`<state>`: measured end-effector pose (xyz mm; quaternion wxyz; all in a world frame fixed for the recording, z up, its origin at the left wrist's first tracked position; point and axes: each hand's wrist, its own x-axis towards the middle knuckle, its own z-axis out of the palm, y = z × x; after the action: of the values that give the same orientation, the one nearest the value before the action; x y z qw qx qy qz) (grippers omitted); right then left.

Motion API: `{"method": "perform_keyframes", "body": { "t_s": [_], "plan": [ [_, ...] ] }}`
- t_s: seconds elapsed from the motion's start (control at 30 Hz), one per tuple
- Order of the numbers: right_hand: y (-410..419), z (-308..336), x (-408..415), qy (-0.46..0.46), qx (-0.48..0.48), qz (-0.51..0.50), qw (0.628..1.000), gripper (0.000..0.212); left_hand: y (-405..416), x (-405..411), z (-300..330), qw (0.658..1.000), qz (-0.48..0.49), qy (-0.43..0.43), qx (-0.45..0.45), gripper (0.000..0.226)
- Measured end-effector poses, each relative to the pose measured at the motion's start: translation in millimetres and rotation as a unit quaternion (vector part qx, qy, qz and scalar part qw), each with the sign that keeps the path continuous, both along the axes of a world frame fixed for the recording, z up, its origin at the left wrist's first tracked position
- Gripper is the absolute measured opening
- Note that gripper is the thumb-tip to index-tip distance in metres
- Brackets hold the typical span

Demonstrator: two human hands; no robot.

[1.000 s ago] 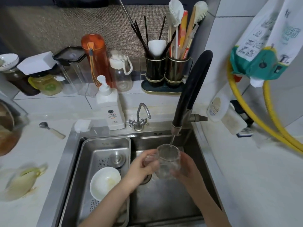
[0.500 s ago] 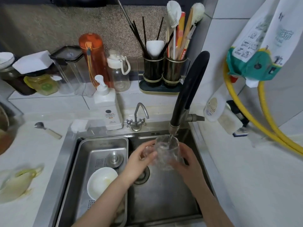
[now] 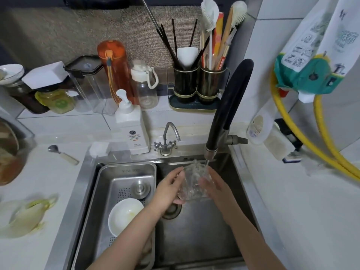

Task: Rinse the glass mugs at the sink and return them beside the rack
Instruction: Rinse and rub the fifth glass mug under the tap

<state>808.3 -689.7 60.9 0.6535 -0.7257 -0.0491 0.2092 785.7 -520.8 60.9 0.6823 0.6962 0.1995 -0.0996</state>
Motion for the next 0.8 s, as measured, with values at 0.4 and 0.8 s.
{"method": "perform_keyframes", "body": {
  "t_s": [0.4, 0.8],
  "plan": [
    [12.4, -7.4, 22.1, 0.171, 0.037, -0.040, 0.984, 0.044, -3.2, 10.2, 12.9, 0.988, 0.079, 0.046, -0.126, 0.025],
    [3.6, -3.6, 6.8, -0.012, 0.093, -0.091, 0.991, 0.016, -36.0, 24.1, 21.5, 0.984, 0.143, -0.018, -0.103, 0.022]
  ]
}}
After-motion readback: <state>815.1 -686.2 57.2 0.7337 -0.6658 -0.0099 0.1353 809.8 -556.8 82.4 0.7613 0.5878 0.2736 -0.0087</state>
